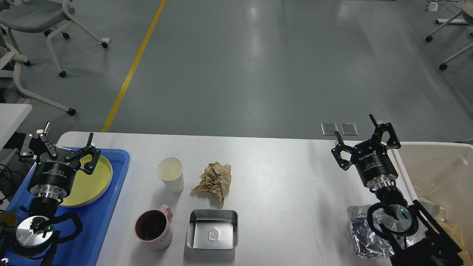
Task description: Tidy desktop
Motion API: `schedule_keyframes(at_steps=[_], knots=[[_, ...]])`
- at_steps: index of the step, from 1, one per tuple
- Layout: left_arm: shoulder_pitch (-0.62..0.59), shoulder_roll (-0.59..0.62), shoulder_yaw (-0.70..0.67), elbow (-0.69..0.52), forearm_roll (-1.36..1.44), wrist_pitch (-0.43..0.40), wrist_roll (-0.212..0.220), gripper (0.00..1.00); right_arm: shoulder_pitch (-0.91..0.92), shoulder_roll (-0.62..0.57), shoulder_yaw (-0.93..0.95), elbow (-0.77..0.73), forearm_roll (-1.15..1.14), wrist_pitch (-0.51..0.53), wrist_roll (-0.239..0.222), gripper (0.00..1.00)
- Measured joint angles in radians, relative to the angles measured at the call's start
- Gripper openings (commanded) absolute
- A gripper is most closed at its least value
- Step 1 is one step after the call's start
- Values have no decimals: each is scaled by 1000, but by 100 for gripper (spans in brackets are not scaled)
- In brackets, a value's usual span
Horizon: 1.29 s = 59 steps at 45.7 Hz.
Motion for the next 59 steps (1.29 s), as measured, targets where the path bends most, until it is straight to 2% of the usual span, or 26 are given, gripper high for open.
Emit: schedule_keyframes(at_steps=[20, 28, 59], knots=[[-7, -3, 2, 0, 1, 11, -1, 97, -5, -4, 0, 4, 0, 22, 3, 100], [-5, -3, 4, 0, 0, 13, 17, 97, -7, -6, 0, 4, 0, 27, 3, 100], [-8, 6, 10, 0, 1, 14, 37, 97, -7, -7, 0, 0, -1, 49, 6, 100]])
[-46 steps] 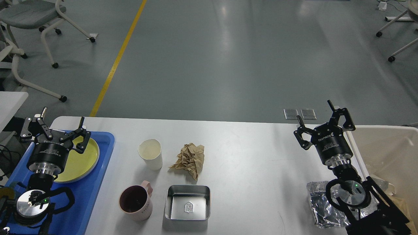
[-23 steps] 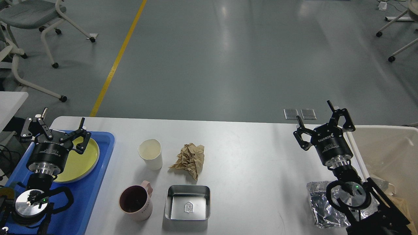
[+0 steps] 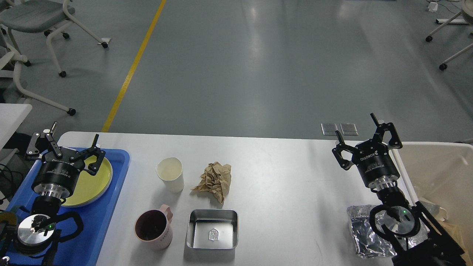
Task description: Tidy desktop
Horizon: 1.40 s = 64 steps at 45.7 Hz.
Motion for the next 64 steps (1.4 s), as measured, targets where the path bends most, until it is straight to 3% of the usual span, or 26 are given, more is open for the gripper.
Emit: schedule_keyframes(at_steps=[13, 45, 64], knots=[[4, -1, 1, 0, 10, 2, -11, 97, 0, 2, -1, 0, 1, 3, 0, 100], [-3, 11, 9, -12, 43, 6, 11, 97, 1, 1, 1, 3, -1, 14, 5, 100], [-38, 314, 315, -54, 76, 164, 40, 97, 4, 4, -1, 4, -11, 14, 5, 100]])
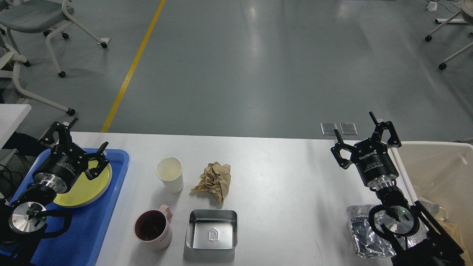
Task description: Tidy desktop
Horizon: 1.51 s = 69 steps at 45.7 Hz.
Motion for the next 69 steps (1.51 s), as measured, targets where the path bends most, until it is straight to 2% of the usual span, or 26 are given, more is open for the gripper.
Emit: schedule_keyframes(at_steps=[8, 17, 19, 26, 30, 35, 50, 61, 69], knots=[[-48, 167, 152, -28, 11, 15, 1, 97, 3, 2, -1, 1, -1, 0, 0, 100], [-58, 330, 225, -152, 29, 16, 18, 97, 3, 4, -6, 9, -1, 0, 0, 100], [-57, 368, 242, -177, 43, 16, 31, 97, 3, 4, -13, 14, -2, 0, 0, 100], [-54, 521, 298, -228, 71, 15, 120, 97, 3, 5, -41, 34, -2, 0, 0, 100], [-40, 593, 306, -256, 72, 4, 130, 97, 5, 6, -45, 37, -2, 0, 0, 100], [1, 670, 297, -291, 72, -29, 116, 97, 6, 7, -47, 38, -4, -1, 0, 100], [27, 870, 266, -329, 73, -154, 4, 97, 2, 1, -47, 40, -7, -2, 0, 100], [29, 1015, 302, -401, 73, -184, -9, 97, 5, -4, -47, 40, -7, -3, 0, 100], [30, 1043, 311, -403, 85, -212, -10, 97, 5, -4, -47, 40, -7, -3, 0, 100]])
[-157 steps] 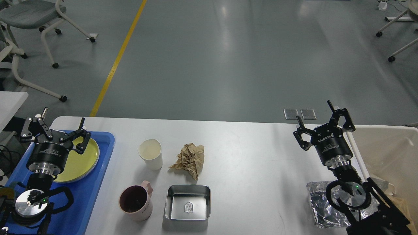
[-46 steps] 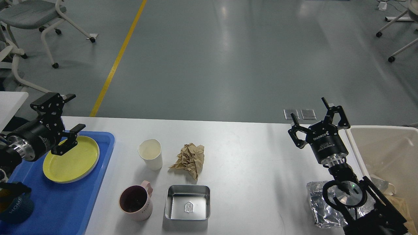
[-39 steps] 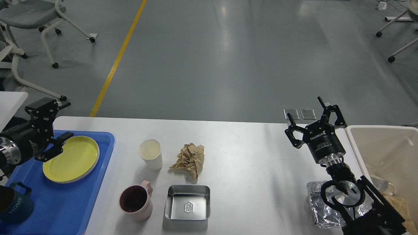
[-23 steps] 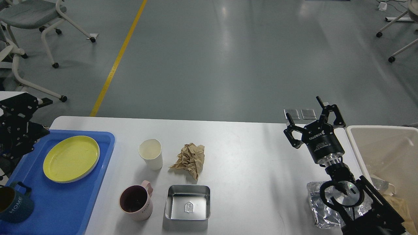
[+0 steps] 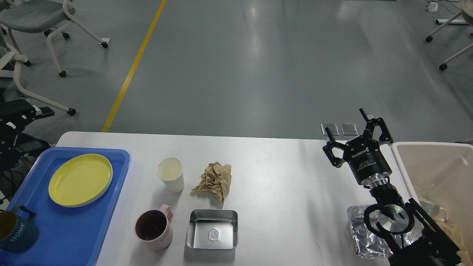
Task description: Tidy desktop
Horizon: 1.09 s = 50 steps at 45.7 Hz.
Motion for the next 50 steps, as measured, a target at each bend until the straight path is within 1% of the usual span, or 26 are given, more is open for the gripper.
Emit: schedule_keyframes(at_steps=[7, 13, 21, 23, 26, 29, 32, 34, 35, 37, 41, 43, 46, 50], knots=[[0, 0, 11, 1, 38, -5, 0, 97, 0, 0, 0, 0, 0, 0, 0, 100], [-7, -18, 11, 13, 127, -3, 10, 97, 0, 2, 0, 0, 0, 0, 0, 100], [-14, -144, -25, 39, 275, -5, -4, 97, -1, 6, 0, -1, -1, 1, 0, 100], [-15, -167, -41, 42, 309, -8, -15, 97, -3, 6, 0, -1, -2, 1, 0, 100], [-11, -188, -52, 43, 340, -14, -41, 97, -6, 5, 0, -1, -2, 2, 0, 100], [-3, -212, -52, 43, 363, -29, -70, 97, -8, 3, -1, -1, -2, 3, 0, 100], [3, -251, -36, 40, 390, -41, -86, 97, -9, 2, -5, 0, -2, 3, 0, 100], [8, -286, -1, 36, 417, -47, -92, 97, -9, 2, -8, 4, -2, 3, 0, 100], [13, -301, 44, 34, 447, -49, -99, 97, -9, 2, -9, 7, -3, 3, 0, 100], [14, -304, 57, 34, 456, -49, -101, 97, -9, 3, -10, 7, -3, 3, 0, 100], [18, -310, 122, 34, 519, -53, -145, 97, -9, 6, -12, 10, -11, 3, 0, 100], [18, -311, 145, 34, 544, -53, -159, 97, -9, 8, -12, 15, -20, 3, 0, 100], [18, -313, 181, 35, 578, -54, -170, 97, -9, 12, -13, 24, -38, 3, 0, 100], [20, -317, 218, 41, 610, -53, -174, 97, -10, 19, -13, 32, -56, 2, 0, 100]])
